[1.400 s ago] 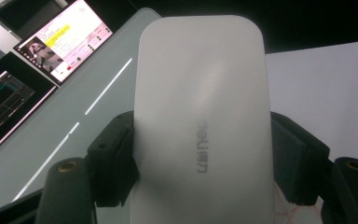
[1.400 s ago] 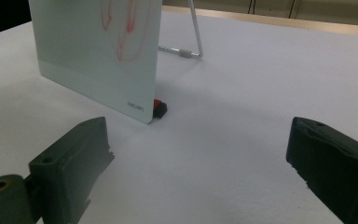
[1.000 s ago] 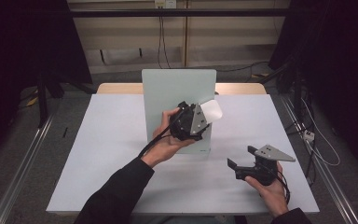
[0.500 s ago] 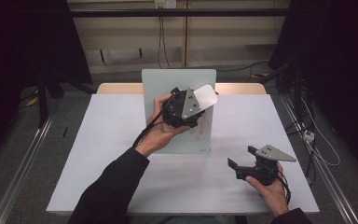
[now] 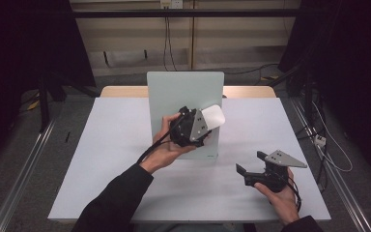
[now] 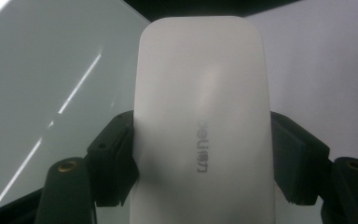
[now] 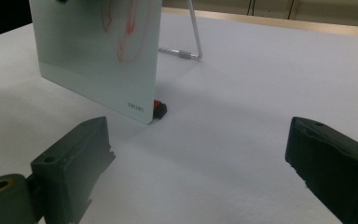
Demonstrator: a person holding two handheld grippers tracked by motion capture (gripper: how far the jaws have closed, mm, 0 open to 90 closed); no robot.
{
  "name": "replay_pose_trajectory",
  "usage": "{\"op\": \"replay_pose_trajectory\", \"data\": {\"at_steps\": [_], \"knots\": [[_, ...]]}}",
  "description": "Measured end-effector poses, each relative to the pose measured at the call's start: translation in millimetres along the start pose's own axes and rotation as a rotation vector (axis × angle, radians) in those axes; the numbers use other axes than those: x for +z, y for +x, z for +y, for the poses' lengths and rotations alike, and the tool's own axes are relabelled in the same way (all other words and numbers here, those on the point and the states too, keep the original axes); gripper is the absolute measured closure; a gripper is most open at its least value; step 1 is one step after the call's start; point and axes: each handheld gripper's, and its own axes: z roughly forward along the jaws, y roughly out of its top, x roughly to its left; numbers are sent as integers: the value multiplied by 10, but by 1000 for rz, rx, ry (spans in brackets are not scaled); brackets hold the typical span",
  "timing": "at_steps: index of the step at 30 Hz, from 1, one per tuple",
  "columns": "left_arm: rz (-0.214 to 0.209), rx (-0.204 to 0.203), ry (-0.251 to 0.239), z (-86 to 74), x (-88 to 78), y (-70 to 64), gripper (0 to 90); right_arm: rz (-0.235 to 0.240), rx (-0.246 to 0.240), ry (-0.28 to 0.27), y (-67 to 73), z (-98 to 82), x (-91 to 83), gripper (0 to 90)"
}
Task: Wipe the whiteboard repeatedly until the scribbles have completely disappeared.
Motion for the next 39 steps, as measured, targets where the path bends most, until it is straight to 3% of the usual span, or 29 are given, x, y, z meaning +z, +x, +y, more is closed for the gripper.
{"op": "replay_pose_trajectory", "data": {"at_steps": [4, 8, 10, 13, 19, 22, 25, 35, 39], "knots": [[-45, -6, 16, -101, 54, -154, 311, 0, 1, 6, 6, 0, -1, 61], [-66, 3, 39, -117, 71, -206, 311, -2, -6, 7, 10, -2, 8, 55], [-76, -2, 38, -109, 63, -166, 311, -2, -6, 9, 13, -2, 9, 52], [-50, 7, 42, -63, 22, -94, 311, -3, -8, 8, 10, -2, 9, 51], [8, -24, 16, 15, -104, 163, 311, -5, -6, 6, 9, -2, 8, 50], [17, -43, 6, 5, -136, 212, 311, -4, -5, 8, 8, -1, 11, 50], [17, -26, 16, -39, -125, 152, 311, -5, -6, 7, 8, -2, 10, 49], [-83, 3, 71, -261, 25, -255, 311, -6, -6, 8, 11, -1, 10, 49], [-106, 10, 93, -288, 61, -337, 311, -6, -5, 8, 10, -1, 9, 49]]}}
